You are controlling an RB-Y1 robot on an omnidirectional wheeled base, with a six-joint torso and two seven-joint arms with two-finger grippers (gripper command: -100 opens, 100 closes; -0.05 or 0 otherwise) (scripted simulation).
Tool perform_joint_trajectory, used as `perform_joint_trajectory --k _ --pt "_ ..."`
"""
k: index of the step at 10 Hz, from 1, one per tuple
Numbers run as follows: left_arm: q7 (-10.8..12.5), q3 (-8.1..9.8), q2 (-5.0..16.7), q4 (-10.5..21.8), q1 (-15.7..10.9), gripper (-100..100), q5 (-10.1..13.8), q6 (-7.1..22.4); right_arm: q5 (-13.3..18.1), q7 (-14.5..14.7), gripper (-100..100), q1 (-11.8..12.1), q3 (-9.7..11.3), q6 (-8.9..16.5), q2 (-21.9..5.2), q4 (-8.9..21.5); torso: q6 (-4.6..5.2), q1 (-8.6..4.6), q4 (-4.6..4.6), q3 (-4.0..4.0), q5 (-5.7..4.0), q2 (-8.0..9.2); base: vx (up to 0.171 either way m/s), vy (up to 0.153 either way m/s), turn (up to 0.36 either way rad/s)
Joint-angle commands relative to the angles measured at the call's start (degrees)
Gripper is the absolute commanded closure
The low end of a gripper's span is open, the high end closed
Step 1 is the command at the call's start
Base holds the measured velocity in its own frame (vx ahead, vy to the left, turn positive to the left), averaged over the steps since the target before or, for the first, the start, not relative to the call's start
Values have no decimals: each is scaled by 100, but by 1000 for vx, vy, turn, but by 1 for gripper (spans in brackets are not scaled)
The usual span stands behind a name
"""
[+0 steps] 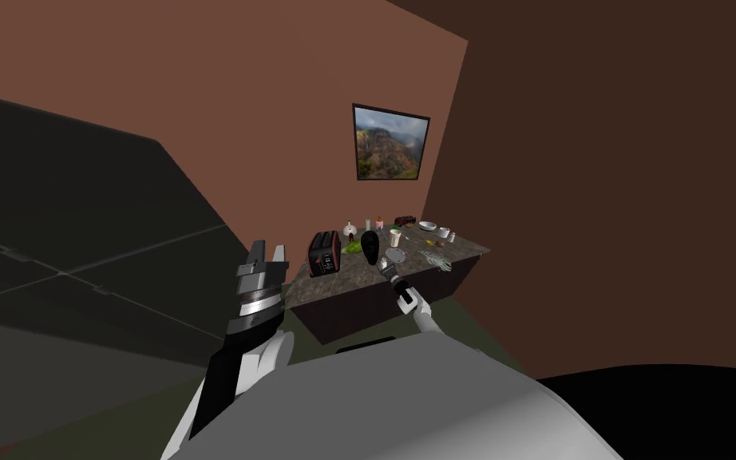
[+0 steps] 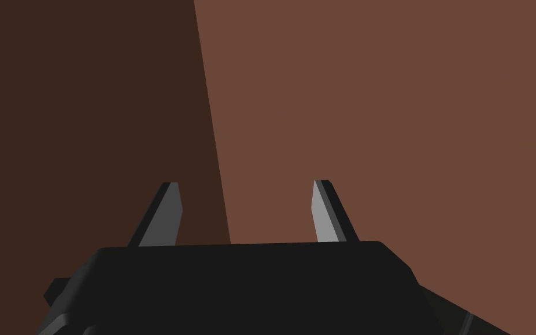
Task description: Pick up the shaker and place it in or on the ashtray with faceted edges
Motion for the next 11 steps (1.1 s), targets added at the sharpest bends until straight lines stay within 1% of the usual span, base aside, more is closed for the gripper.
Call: perform_joint_trajectory --k 1,2,3,4,5,6,7,11 --pt "0 0 0 0 0 0 0 0 -172 139 -100 -286 97 27 -68 286 0 0 0 0 0 0 -56 2 -136" --pt "0 0 0 0 0 0 0 0 -172 139 -100 -477 97 27 -68 490 3 0 1 3 0 6 -52 -2 -70" --pt "0 0 0 0 0 0 0 0 -172 139 -100 -528 97 27 -68 528 0 0 1 3 0 6 -19 -3 10" --pt "0 0 0 0 0 0 0 0 -322 265 -100 -803 176 46 -122 831 0 0 0 -1 0 -3 -28 -2 -145" --pt "0 0 0 0 1 0 0 0 -322 265 -100 -923 176 46 -122 921 3 -1 -1 -1 0 -2 -36 0 -83" --pt "0 0 0 0 0 0 0 0 -294 238 -100 -794 183 71 -107 775 1 0 0 0 0 0 -14 0 -2" --pt "0 0 0 0 0 0 0 0 -298 243 100 -808 186 73 -110 788 1 0 -1 -2 0 -4 0 0 0" --pt "0 0 0 0 0 0 0 0 -296 250 100 -811 183 70 -114 781 -2 -4 -9 -12 -4 -17 0 0 0"
